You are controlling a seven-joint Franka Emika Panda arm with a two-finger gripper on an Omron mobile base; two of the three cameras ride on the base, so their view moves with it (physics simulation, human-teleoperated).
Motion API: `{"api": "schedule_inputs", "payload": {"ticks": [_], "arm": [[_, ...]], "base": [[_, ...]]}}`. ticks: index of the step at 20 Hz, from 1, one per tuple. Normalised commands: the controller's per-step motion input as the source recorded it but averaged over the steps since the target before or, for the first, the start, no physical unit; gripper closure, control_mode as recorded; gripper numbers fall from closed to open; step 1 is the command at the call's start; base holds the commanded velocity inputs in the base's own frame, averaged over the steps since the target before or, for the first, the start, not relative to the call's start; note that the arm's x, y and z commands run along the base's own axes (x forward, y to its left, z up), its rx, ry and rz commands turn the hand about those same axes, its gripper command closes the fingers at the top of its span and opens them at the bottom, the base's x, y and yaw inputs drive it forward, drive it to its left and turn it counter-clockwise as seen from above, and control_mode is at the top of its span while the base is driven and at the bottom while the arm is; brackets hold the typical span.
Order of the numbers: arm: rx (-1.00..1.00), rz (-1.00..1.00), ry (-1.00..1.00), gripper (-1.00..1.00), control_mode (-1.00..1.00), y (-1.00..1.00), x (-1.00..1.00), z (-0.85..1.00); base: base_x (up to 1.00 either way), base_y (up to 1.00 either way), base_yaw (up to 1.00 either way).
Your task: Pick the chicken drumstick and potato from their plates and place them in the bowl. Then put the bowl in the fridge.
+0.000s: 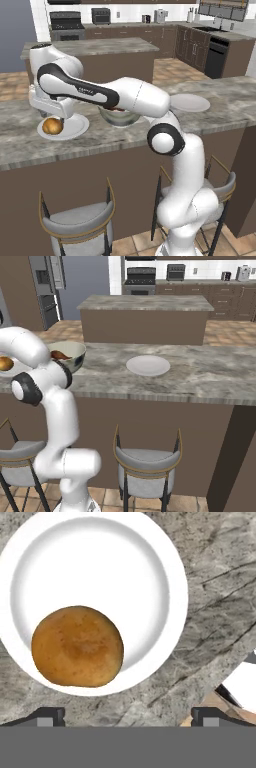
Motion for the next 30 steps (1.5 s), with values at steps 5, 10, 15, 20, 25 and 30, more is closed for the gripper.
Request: {"api": "schedule_inputs", "payload": {"ticks": [5, 10, 15, 20, 25, 30], "arm": [[0.03, 0.17, 0.00, -1.00, -1.00, 0.11, 0.20, -0.11], [0.01, 0.14, 0.00, -1.00, -1.00, 0.02, 0.24, -0.08], [0.00, 0.09, 0.00, -1.00, -1.00, 0.00, 0.15, -0.10], [0.00, 0.03, 0.00, -1.00, -1.00, 0.00, 0.03, -0.16], [0.00, 0.00, 0.00, -1.00, -1.00, -0.04, 0.06, -0.17], [0.00, 0.00, 0.00, -1.00, -1.00, -0.16, 0.00, -0.12]], "base": [[0.00, 0.00, 0.00], [0.00, 0.00, 0.00], [0.00, 0.00, 0.00], [0.00, 0.00, 0.00], [0.00, 0.00, 0.00], [0.00, 0.00, 0.00]]}}
